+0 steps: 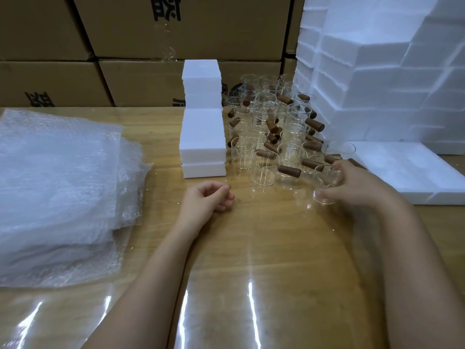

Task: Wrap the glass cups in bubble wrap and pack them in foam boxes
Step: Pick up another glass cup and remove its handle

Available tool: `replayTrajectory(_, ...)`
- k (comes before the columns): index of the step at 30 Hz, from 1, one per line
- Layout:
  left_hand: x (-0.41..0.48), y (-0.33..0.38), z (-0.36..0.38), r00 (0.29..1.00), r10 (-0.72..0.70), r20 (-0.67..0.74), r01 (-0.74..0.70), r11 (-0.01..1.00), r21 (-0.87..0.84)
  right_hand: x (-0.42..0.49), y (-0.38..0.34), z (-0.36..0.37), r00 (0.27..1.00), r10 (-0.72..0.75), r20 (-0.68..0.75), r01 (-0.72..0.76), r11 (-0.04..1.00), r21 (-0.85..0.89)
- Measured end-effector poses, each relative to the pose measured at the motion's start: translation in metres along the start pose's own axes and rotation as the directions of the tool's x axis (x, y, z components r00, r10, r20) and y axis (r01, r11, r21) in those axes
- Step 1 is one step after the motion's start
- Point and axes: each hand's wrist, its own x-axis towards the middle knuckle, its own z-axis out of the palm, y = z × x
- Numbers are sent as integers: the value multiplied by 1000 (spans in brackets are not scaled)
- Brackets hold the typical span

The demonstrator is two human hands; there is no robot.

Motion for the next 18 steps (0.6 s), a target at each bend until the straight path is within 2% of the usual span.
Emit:
replayTrajectory(6, -5, 4, 0, 993, 104, 63, -104, 995, -3, -25, -47, -1, 969, -246, 36, 241, 964, 115)
replayTrajectory(10, -7, 7, -3, 981, 132, 141, -123, 990, -70, -29, -78, 35, 957, -279, 80, 253, 938, 238)
replayTrajectory(13, -7, 8, -3, 964, 106, 243, -104, 994, -20, -24, -87, 59, 946, -305, 113, 259, 917, 302)
replayTrajectory(15, -6, 7, -3, 954, 106, 280, -114, 993, 13, -19, -87, 70, 941, -323, 101, 264, 888, 375)
replayTrajectory(18, -4, 6, -7, 954, 118, 276, -109, 993, -48, -14, -84, 78, 927, -371, 58, 306, 836, 456)
